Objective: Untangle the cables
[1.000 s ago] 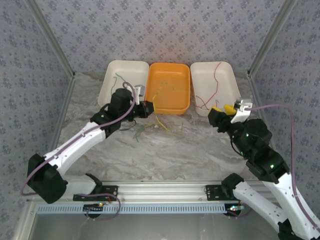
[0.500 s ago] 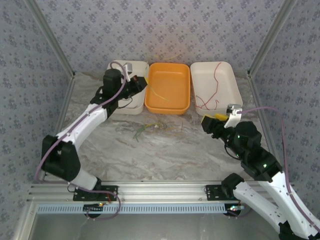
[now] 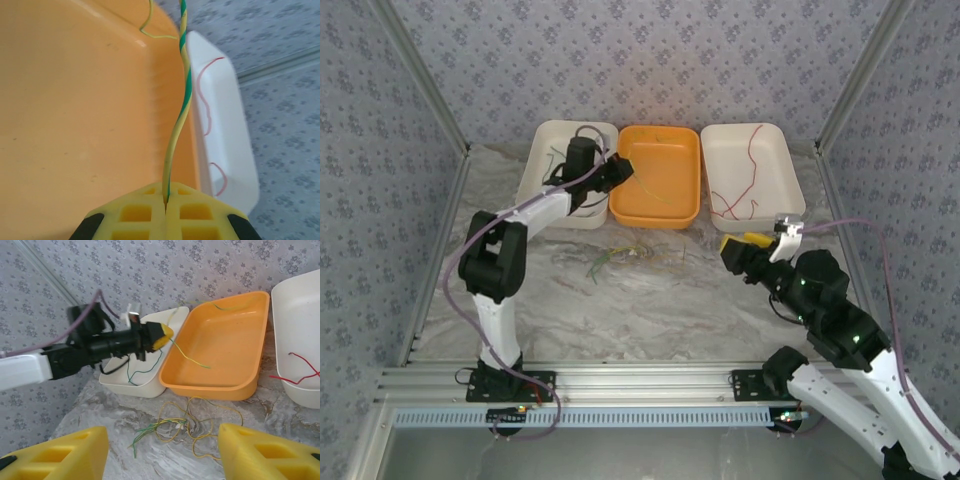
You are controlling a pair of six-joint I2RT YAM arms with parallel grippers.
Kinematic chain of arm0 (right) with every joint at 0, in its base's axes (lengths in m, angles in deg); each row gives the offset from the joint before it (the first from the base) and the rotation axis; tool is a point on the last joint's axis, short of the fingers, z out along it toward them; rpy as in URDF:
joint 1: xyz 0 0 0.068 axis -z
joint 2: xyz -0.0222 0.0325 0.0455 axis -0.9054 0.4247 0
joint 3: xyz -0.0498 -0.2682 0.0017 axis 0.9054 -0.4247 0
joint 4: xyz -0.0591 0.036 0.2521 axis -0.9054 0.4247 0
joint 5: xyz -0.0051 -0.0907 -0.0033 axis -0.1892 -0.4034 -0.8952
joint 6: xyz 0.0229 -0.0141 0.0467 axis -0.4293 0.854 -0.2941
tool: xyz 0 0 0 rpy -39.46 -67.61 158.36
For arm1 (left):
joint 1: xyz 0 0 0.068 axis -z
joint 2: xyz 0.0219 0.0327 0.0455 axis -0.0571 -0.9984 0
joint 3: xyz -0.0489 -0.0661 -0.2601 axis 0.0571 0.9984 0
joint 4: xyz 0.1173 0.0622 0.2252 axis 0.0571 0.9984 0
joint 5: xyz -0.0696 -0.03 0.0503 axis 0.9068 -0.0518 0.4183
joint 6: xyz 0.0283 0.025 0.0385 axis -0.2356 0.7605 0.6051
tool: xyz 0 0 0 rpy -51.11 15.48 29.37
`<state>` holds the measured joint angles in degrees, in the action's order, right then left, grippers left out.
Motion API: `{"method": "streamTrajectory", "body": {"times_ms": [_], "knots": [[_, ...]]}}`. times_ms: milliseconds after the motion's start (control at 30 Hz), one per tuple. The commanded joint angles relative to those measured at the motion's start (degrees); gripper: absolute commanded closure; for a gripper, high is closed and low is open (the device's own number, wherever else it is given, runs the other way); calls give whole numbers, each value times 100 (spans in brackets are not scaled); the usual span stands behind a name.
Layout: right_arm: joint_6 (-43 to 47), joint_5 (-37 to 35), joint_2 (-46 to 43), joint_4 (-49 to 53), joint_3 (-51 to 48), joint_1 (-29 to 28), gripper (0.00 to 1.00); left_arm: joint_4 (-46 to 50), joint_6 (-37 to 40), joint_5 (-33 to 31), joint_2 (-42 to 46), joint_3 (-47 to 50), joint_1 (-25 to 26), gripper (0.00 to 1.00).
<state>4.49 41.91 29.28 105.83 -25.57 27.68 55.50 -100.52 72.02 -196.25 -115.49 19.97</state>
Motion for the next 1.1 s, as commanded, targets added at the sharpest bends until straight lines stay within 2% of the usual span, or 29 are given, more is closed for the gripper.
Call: {"method": "streamTrajectory", "body": {"times_ms": [0, 67, 100, 133, 167, 200, 233, 400, 500, 700, 867, 1067], "knots": [[-61, 7, -94, 175, 175, -53, 38, -72, -73, 113, -417, -440, 4, 100], [-53, -6, -139, 242, 157, -65, 38, 52, -73, 231, -638, -576, 6, 100], [-48, -12, -151, 245, 151, -60, 38, 64, -68, 216, -649, -557, 9, 96], [-42, -19, -169, 254, 130, -67, 38, 40, -77, 205, -640, -507, 11, 79], [-35, -16, -174, 255, 120, -64, 38, 6, -90, 205, -591, -443, 9, 54], [-26, -19, -176, 248, 111, -72, 38, -16, -82, 190, -511, -393, 22, 40], [-20, -21, -169, 230, 94, -74, 38, -8, -38, 151, -393, -336, 43, 32], [-77, -45, -85, 199, -18, -77, 38, 518, 360, -268, 397, -254, 190, 20], [-211, -145, 69, 307, -189, -96, 39, 935, 498, -787, 983, -81, 278, 12], [-762, -356, 930, 587, -569, -232, 48, 1739, 616, -1910, 2263, 655, 496, 12], [-918, -763, 1652, 303, -744, -796, 49, 2741, 306, -2761, 3329, 1823, 881, 22], [-972, -969, 2676, -98, -724, -1205, 50, 2907, -115, -3203, 4365, 3754, 1335, 39]]}}
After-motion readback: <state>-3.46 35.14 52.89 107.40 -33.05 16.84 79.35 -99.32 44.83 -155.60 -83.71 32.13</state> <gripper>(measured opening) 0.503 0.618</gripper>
